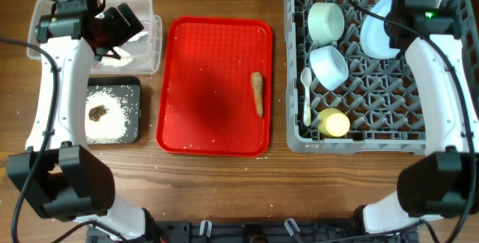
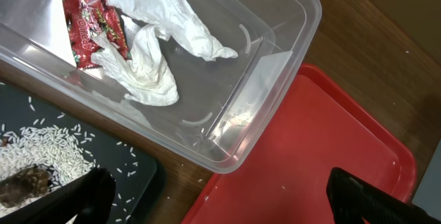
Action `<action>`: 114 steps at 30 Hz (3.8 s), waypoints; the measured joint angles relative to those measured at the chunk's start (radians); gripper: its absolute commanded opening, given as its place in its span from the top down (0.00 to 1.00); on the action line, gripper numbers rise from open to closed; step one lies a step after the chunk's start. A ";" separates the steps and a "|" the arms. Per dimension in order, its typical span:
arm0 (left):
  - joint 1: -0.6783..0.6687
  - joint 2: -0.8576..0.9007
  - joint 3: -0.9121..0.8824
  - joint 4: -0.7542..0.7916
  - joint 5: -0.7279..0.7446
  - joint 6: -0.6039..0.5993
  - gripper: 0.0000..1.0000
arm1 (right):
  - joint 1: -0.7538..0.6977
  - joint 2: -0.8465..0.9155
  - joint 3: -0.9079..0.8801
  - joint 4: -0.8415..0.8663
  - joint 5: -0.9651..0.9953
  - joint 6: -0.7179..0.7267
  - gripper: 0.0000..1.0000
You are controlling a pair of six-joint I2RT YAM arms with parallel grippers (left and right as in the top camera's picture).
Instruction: Sort waste into correct bins and load items into the dishwasher rack
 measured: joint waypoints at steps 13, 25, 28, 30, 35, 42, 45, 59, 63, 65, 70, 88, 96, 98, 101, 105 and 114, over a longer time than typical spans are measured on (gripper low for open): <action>0.000 0.000 0.000 0.000 0.000 0.000 0.00 | -0.021 0.119 -0.003 0.148 -0.159 -0.419 0.96; 0.000 0.000 0.000 -0.001 0.000 0.000 0.00 | -0.020 0.121 -0.003 0.152 -0.300 -0.393 0.11; 0.000 0.000 0.000 0.000 0.000 0.000 0.00 | -0.020 0.121 -0.003 0.151 -0.329 -0.329 0.04; 0.000 0.000 0.000 0.000 0.000 0.000 0.00 | -0.020 0.113 -0.003 0.145 -0.358 -0.298 0.02; 0.000 0.000 0.000 0.000 0.000 0.000 0.00 | -0.020 -0.135 -0.003 0.051 -0.543 -0.236 0.00; 0.000 0.000 0.000 0.000 0.000 0.000 0.00 | 0.001 -0.211 -0.001 -0.008 -1.147 0.034 0.00; 0.000 0.000 0.000 0.000 0.000 0.000 0.00 | 0.156 -0.163 0.000 -0.078 -1.122 0.140 0.00; 0.000 0.000 0.000 0.000 0.000 0.000 0.00 | 0.539 -0.012 -0.004 -0.141 -0.785 0.485 0.00; 0.000 0.000 0.000 0.000 0.000 0.000 0.00 | 0.494 -0.015 -0.004 -0.163 -0.775 0.488 0.00; 0.000 0.000 0.000 -0.010 0.011 0.000 0.01 | 0.419 -0.047 -0.004 -0.194 -0.772 0.468 0.00; -0.069 0.000 0.000 -0.117 0.101 0.020 0.07 | 0.160 -0.252 -0.005 -0.230 -0.764 0.393 0.00; -0.746 0.419 0.000 0.110 -0.097 0.000 0.69 | -0.116 -0.309 -0.005 -0.309 -0.750 0.303 0.00; -0.745 0.420 0.003 0.148 -0.134 -0.002 0.96 | -0.116 -0.309 -0.005 -0.322 -0.750 0.299 0.00; -0.738 0.417 0.027 0.078 -0.141 0.000 0.96 | -0.116 -0.309 -0.005 -0.323 -0.750 0.299 0.00; -0.664 0.336 0.146 -0.176 -0.143 -0.008 0.96 | -0.116 -0.309 -0.005 -0.322 -0.752 0.299 0.00; -0.417 0.015 0.230 -0.383 -0.163 -0.116 0.96 | -0.116 -0.308 -0.005 -0.321 -0.785 0.299 0.00; 0.168 -0.056 -0.124 -0.313 -0.298 -0.543 0.96 | 0.148 -0.256 -0.005 -0.239 -0.877 0.292 0.00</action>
